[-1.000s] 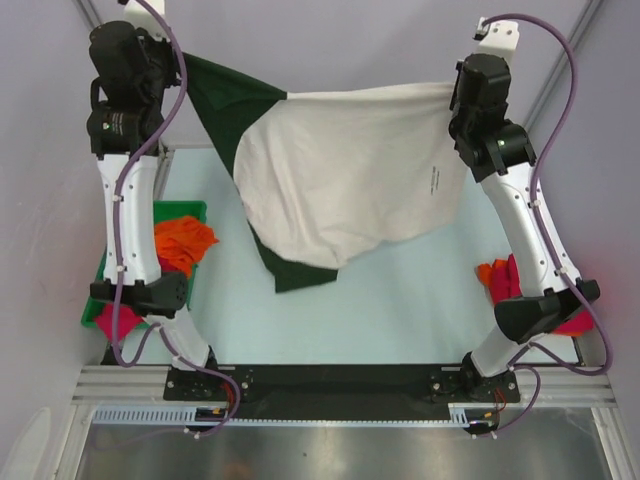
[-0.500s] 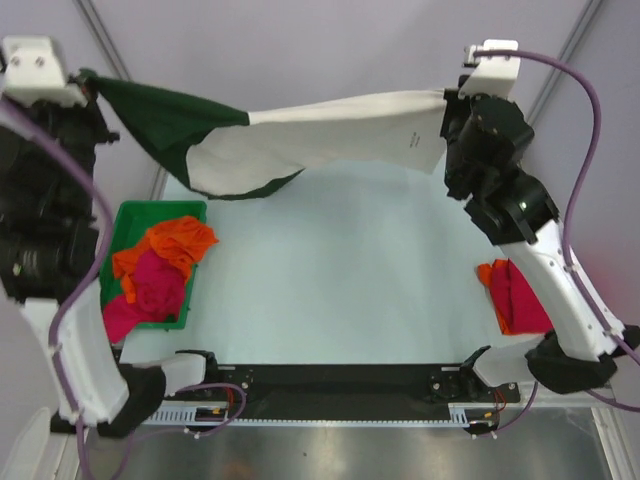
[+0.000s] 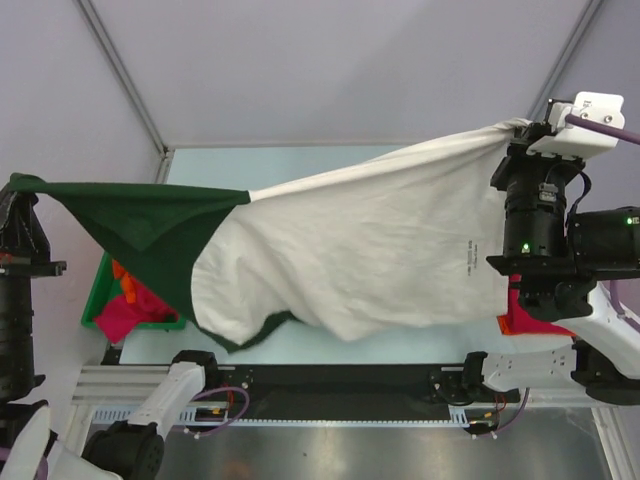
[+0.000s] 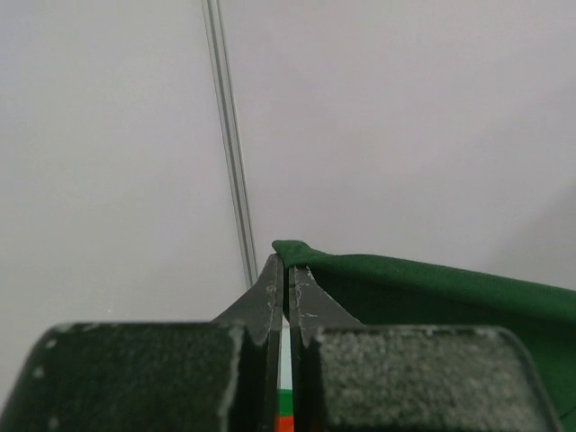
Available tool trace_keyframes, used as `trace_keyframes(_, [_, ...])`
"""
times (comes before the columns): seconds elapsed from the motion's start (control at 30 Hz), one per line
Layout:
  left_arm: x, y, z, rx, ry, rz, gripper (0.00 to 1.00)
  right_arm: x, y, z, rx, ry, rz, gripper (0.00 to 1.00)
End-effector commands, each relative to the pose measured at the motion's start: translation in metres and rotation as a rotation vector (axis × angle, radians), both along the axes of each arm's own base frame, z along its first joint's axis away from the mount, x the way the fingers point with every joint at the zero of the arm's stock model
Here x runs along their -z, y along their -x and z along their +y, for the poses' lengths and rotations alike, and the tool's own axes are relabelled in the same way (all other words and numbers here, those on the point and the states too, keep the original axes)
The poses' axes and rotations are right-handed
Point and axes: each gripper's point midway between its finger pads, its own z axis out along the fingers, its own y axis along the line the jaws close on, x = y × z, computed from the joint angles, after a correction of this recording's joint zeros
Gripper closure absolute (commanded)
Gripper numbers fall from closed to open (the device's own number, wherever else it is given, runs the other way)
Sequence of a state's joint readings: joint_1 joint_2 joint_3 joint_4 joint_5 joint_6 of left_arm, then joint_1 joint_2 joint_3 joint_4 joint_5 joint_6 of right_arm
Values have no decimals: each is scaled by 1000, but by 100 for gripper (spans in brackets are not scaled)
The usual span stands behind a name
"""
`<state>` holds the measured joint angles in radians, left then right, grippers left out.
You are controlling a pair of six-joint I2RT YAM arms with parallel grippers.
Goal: Fold and stack the t-shirts
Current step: Flatten out the tshirt
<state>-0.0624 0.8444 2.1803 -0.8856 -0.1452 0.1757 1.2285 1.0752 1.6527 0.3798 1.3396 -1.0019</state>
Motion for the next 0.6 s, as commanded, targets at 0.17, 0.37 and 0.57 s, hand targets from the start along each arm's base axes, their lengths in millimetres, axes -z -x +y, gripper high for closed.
trace_keyframes(0.17, [5,-57,3,-37,4,77,100,-23,-9,1,45,-21,-44,100])
trace_keyframes(0.37, [44,-139,-6,-10,-5,194,100,19,-69,-2,92,-23,32,100])
trace_keyframes(0.57, [79,-259,-14,-7,-17,336,100,82,-180,-35,157,-84,155,100])
